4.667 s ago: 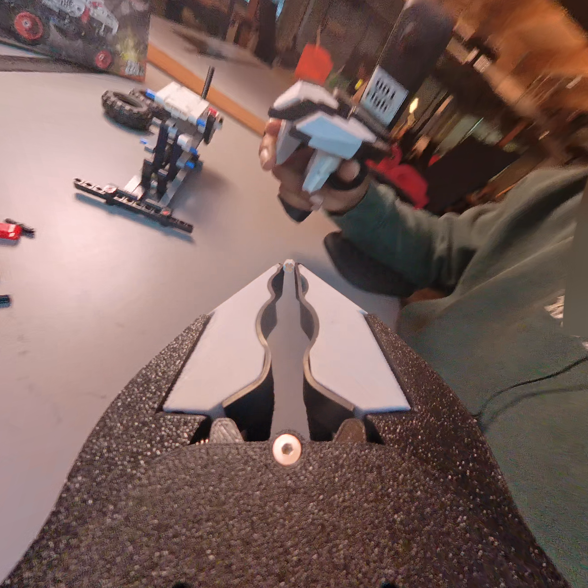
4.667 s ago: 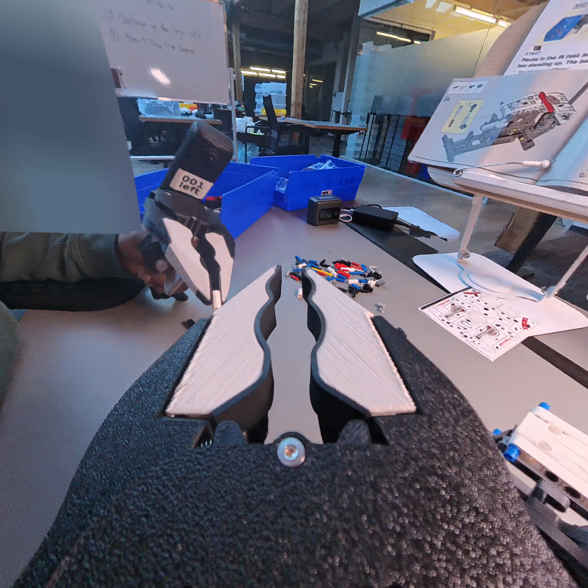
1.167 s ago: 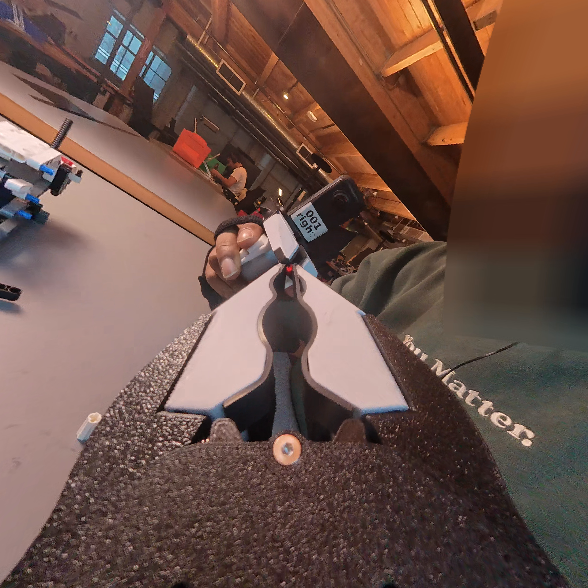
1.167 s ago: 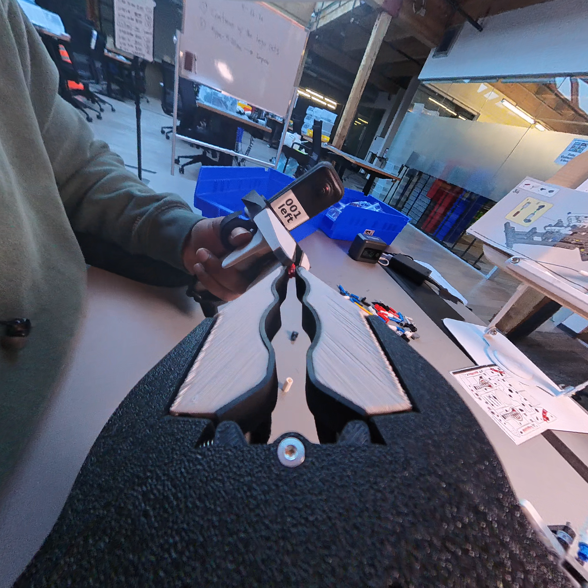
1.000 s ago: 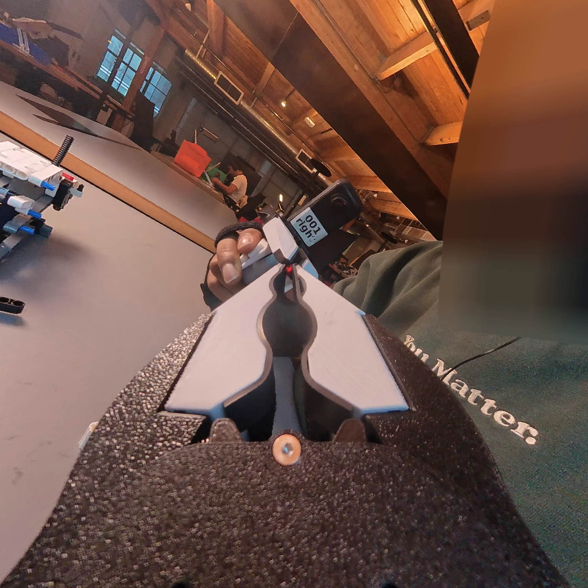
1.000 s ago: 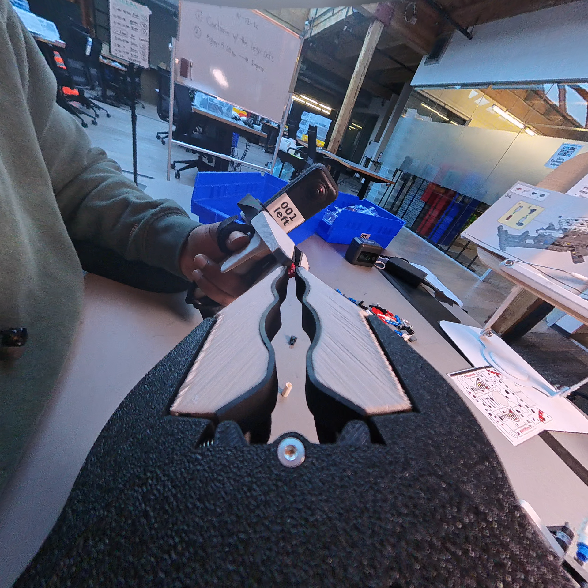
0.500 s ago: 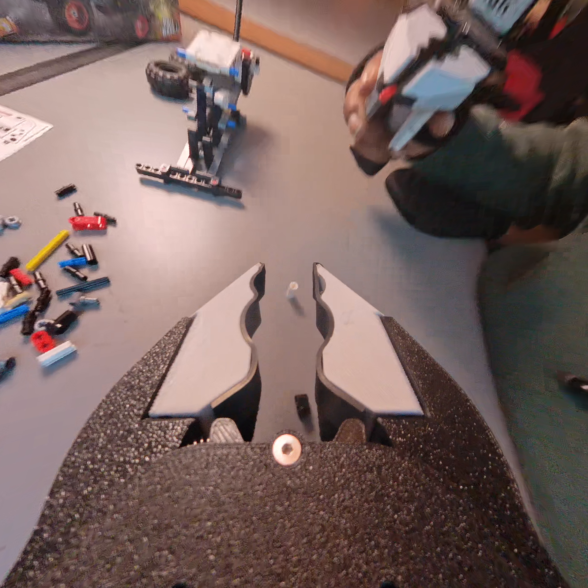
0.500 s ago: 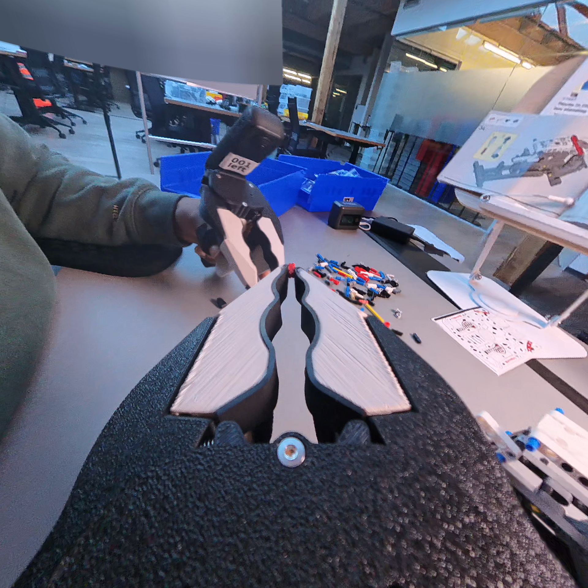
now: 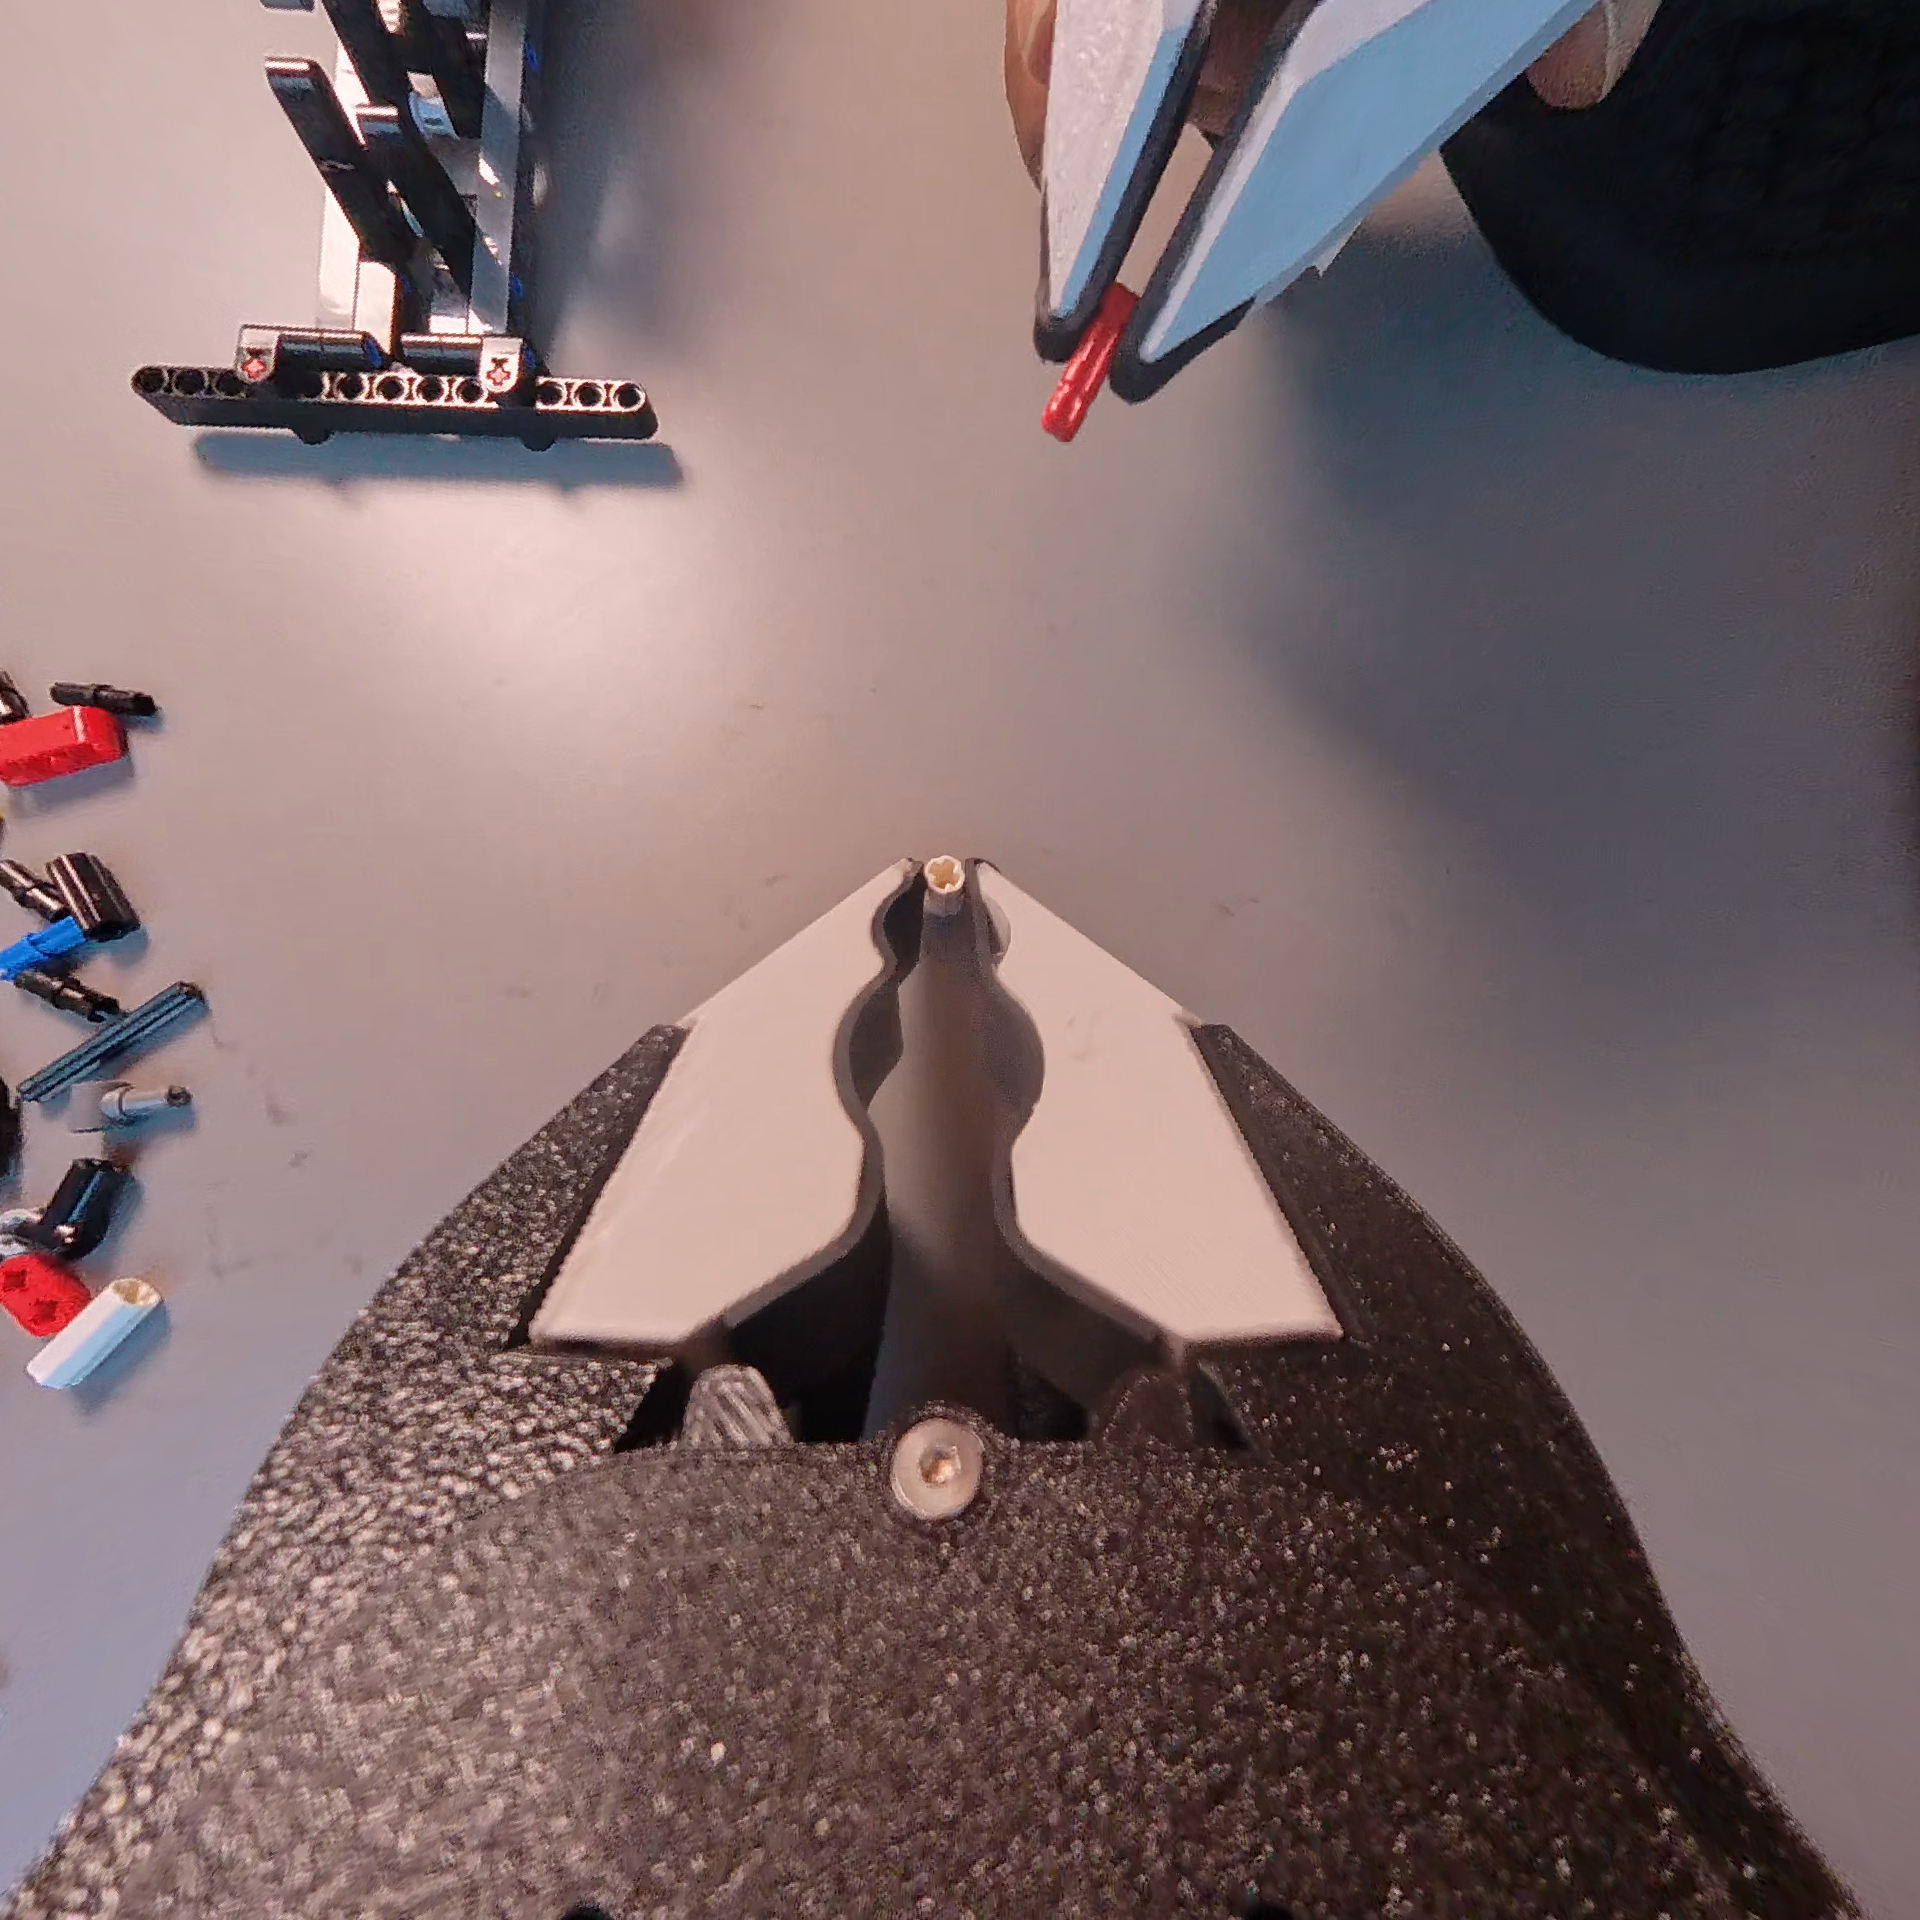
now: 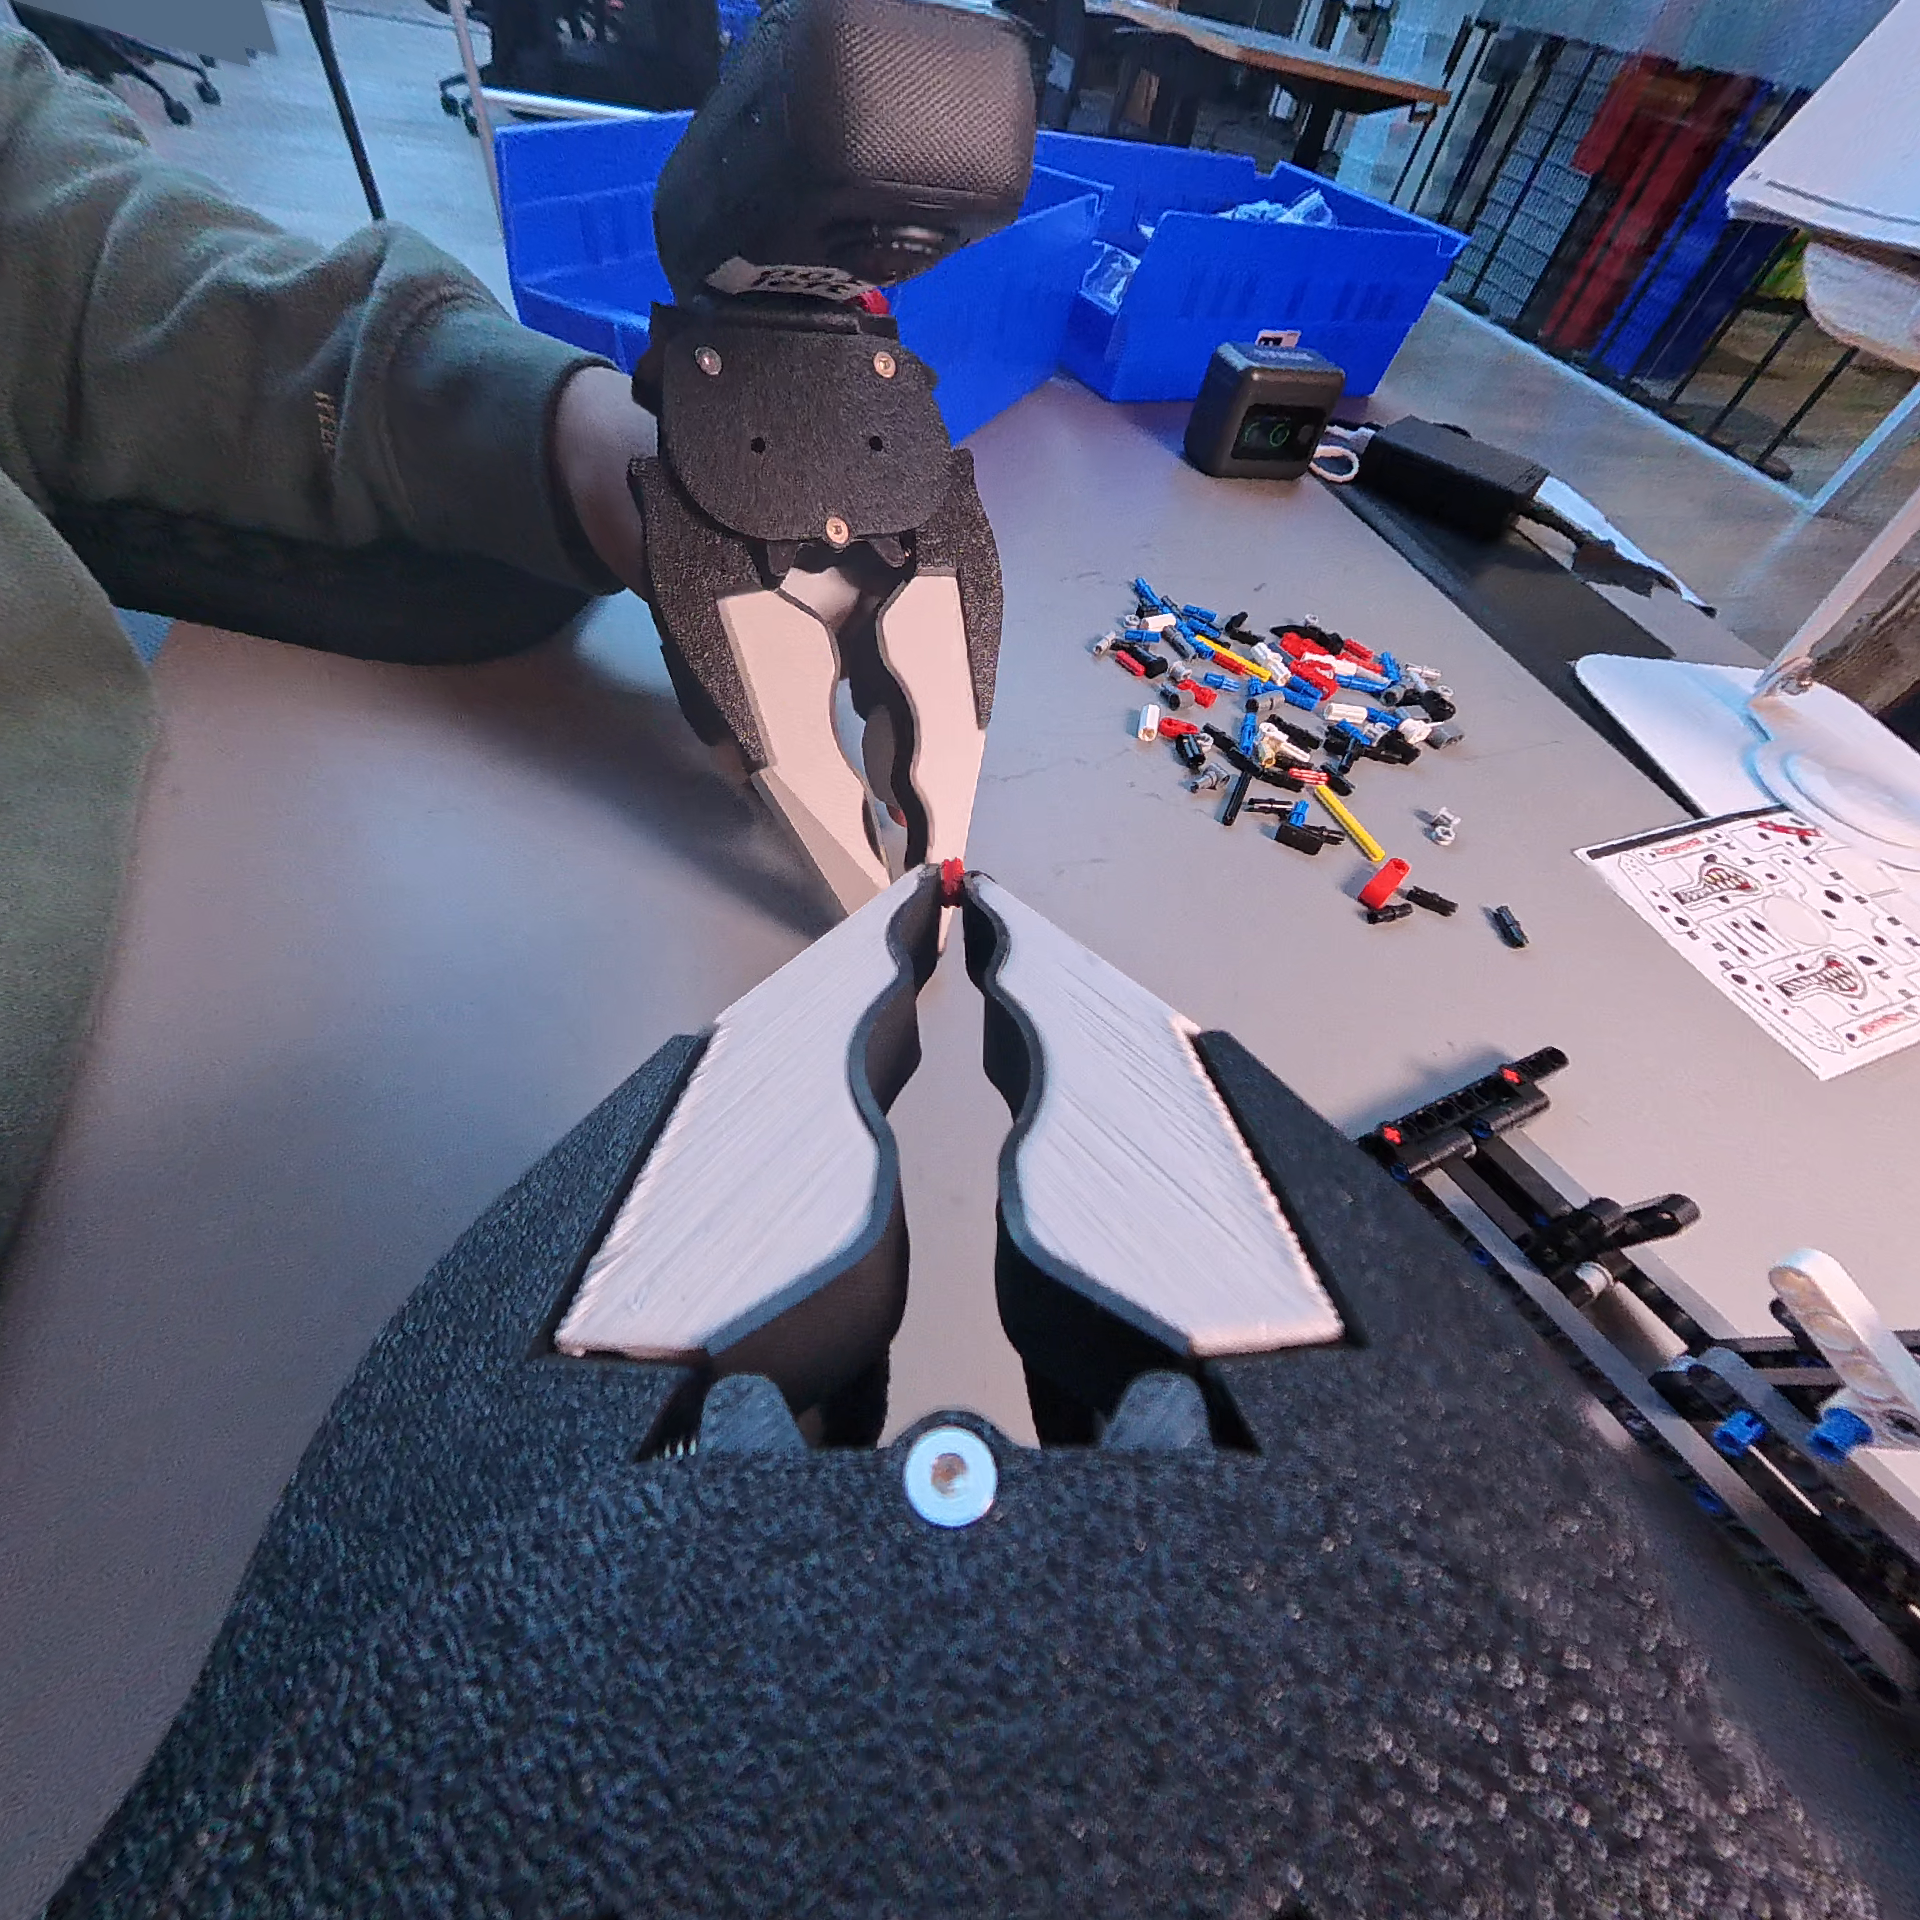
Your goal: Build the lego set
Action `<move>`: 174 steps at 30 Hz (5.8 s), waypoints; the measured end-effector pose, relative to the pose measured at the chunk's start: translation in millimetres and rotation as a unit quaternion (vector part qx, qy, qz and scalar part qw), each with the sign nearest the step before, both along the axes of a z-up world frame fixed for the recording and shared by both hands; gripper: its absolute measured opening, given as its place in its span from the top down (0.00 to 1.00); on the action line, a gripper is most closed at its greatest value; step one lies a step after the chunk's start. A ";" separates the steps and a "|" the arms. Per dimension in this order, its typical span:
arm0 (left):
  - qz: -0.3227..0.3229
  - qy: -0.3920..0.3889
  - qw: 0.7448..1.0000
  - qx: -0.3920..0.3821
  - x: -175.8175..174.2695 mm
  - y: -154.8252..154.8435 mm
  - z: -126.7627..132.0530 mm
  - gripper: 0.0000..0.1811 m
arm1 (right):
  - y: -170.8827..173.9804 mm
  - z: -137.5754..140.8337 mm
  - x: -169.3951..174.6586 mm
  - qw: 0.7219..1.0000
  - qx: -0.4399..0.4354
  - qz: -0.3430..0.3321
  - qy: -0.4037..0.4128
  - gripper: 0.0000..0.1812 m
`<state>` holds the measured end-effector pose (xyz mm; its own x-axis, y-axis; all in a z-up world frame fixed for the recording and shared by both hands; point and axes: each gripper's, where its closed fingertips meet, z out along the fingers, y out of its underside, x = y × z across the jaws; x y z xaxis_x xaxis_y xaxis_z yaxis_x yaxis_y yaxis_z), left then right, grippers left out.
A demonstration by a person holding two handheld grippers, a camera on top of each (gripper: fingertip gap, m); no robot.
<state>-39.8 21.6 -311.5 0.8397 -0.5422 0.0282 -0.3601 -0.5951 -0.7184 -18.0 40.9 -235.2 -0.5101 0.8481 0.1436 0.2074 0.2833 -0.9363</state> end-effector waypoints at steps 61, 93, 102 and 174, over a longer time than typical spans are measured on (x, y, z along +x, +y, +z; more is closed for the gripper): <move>-0.133 -0.020 0.990 -0.035 -24.1 20.4 2.9 0.90 | 44.4 -12.5 -2.9 0.992 -0.049 -0.091 -0.069 0.98; -0.097 0.033 0.973 0.208 16.7 0.2 76.3 0.97 | -11.4 12.1 2.7 0.974 -0.213 0.029 -0.074 0.98; -0.107 0.040 0.973 0.203 18.0 -1.3 71.0 0.97 | -13.7 4.1 0.3 0.970 -0.221 0.028 -0.092 0.99; -0.093 -0.091 0.977 0.167 21.3 -4.8 74.4 0.97 | -15.7 9.9 1.8 0.983 -0.173 0.039 -0.035 0.99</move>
<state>-18.5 16.8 -237.1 0.7229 -0.6900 -0.0377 -0.2888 -0.2521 -0.9236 -16.1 25.1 -225.3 -0.5741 0.7974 -0.1858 0.2659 -0.0330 -0.9634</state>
